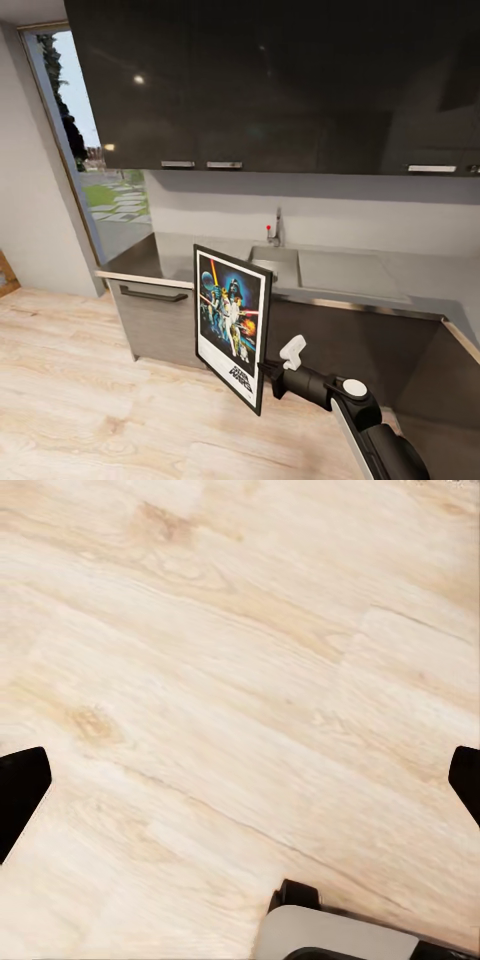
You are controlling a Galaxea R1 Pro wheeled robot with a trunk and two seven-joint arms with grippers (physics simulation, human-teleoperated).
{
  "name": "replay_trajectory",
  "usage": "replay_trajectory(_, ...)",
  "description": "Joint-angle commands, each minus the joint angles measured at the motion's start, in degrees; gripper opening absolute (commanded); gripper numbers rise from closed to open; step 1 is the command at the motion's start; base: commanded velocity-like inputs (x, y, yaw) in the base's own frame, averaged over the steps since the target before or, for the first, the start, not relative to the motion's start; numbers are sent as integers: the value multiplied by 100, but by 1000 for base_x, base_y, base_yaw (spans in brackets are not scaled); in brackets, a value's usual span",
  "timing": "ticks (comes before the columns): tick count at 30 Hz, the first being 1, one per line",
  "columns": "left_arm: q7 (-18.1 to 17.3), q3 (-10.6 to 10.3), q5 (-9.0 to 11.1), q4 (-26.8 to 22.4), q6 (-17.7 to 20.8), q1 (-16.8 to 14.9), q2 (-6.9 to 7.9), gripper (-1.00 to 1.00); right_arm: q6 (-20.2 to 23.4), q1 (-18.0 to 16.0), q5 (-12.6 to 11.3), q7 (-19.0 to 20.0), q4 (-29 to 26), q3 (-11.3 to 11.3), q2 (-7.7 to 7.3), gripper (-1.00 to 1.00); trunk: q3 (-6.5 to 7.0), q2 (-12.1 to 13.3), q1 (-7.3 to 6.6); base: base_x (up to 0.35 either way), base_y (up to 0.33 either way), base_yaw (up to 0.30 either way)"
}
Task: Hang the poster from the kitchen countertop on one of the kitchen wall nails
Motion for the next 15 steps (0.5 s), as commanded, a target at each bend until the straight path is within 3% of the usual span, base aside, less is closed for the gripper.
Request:
replay_trajectory(1, -29, 12, 5, -3, -6, -1, -1, 100, 42, -6, -2, 26, -8, 2, 0, -100, -12, -13, 4, 0, 283, 143)
replay_trajectory(15, -29, 12, 5, -3, 1, -1, -1, 100, 38, -6, -2, 18, -8, 2, 5, -100, -12, -13, 4, 0, 288, 261)
